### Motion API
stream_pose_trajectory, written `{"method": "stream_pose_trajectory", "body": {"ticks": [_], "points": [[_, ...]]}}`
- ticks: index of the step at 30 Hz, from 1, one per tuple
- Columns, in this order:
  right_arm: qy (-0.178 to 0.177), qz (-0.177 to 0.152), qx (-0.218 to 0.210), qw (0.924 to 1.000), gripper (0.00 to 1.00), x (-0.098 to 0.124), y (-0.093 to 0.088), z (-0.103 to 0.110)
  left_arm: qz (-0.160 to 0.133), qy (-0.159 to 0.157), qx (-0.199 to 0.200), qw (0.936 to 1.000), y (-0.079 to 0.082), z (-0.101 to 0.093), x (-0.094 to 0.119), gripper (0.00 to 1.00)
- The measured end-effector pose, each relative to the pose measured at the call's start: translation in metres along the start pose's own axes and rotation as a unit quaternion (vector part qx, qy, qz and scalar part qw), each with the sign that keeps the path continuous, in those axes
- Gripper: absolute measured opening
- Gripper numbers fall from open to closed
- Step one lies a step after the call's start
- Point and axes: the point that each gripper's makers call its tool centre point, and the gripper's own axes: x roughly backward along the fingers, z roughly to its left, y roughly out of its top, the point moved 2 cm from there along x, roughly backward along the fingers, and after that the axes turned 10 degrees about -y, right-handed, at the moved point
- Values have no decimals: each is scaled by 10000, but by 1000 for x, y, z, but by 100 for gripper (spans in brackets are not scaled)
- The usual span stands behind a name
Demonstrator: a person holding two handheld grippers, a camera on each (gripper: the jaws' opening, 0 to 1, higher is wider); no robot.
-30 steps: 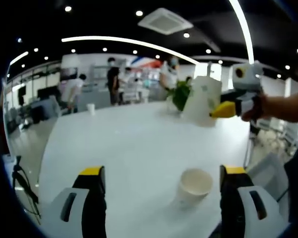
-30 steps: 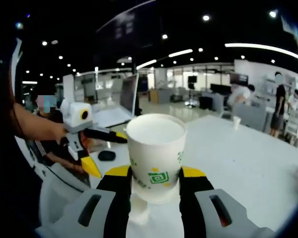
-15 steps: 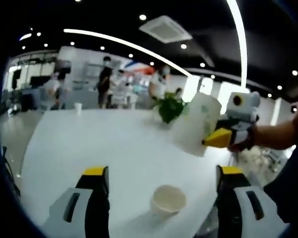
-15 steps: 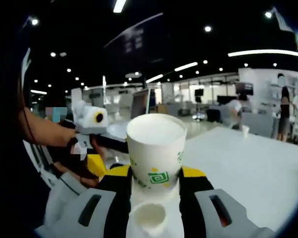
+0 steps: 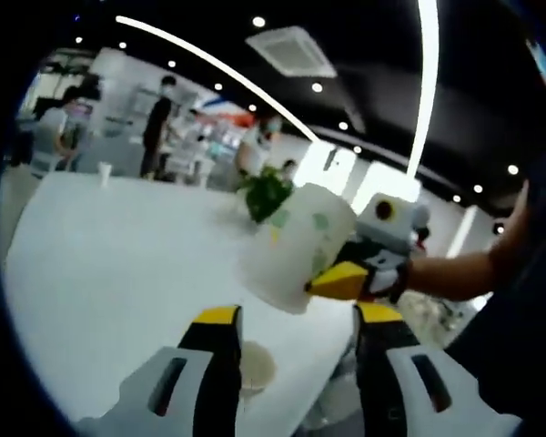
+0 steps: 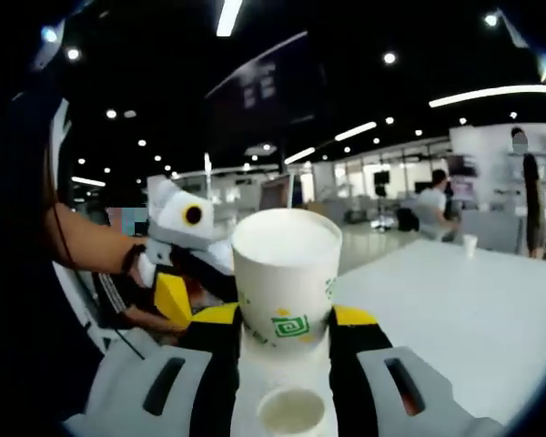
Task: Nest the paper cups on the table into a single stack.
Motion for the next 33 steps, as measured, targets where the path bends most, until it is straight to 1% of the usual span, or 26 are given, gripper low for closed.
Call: {"method": "stream_pose_trajectory", "body": {"ticks": [2, 4, 6, 8, 12, 14, 16, 18, 22, 25, 28, 29, 30, 33], "points": [[66, 74, 19, 9999, 35, -1, -3, 2, -39, -57, 40, 10000, 1, -1, 1, 44], [142, 48, 28, 9999, 35, -1, -2, 5, -91, -125, 83, 9998, 3, -3, 2, 41], [206, 11, -11, 9998, 35, -1, 1, 6, -78, -143, 106, 9998, 3, -4, 3, 36], [364, -45, -112, 9993, 34, -1, 4, 9, -84, -205, 163, 9996, 4, -5, 5, 31], [543, -124, -224, 9982, 34, 0, 9, 14, -228, -291, 312, 9988, 8, -6, 8, 25], [617, -162, -272, 9976, 34, 1, 12, 17, -389, -339, 342, 9981, 12, -7, 10, 22], [626, -202, -265, 9975, 34, 2, 15, 17, -444, -433, 417, 9972, 14, -10, 10, 20], [651, -223, -273, 9973, 34, 2, 15, 17, -436, -460, 413, 9971, 14, -11, 10, 18], [743, -240, -330, 9964, 34, 5, 16, 19, -460, -536, 405, 9967, 14, -14, 10, 17], [843, -272, -394, 9953, 34, 7, 19, 21, -565, -724, 461, 9947, 19, -20, 11, 16], [896, -277, -351, 9950, 34, 8, 19, 22, -587, -754, 450, 9944, 21, -21, 12, 16], [923, -276, -334, 9948, 34, 8, 20, 23, -621, -721, 348, 9949, 23, -19, 13, 16], [963, -266, -330, 9944, 34, 9, 19, 24, -656, -711, 335, 9947, 25, -18, 15, 16], [1002, -280, -321, 9941, 34, 8, 21, 26, -685, -757, 461, 9937, 29, -17, 16, 17]]}}
